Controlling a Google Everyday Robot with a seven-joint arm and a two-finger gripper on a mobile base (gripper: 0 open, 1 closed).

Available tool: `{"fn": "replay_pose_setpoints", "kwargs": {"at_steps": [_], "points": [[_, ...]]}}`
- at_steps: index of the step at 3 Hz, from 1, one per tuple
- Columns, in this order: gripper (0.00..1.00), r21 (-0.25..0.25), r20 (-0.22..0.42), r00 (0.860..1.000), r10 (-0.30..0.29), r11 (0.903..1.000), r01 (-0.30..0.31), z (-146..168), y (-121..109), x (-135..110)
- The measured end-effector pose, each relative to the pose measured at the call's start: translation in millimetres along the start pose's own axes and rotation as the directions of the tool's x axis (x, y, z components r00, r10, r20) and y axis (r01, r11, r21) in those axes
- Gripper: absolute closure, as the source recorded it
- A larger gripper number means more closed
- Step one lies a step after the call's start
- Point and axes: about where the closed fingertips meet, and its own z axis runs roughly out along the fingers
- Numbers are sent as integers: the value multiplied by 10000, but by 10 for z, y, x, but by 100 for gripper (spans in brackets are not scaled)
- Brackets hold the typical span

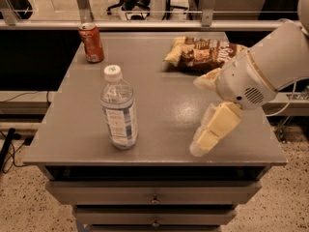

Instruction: Knock blue plastic bottle over

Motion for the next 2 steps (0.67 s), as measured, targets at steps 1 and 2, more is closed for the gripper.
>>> {"fn": "replay_pose_setpoints", "kwargs": {"at_steps": [1, 2], "points": [[0, -127, 1500, 9885, 198, 9998, -181, 209, 70, -317], [0, -85, 2806, 9587, 461, 9989, -456, 373, 63, -624]]}}
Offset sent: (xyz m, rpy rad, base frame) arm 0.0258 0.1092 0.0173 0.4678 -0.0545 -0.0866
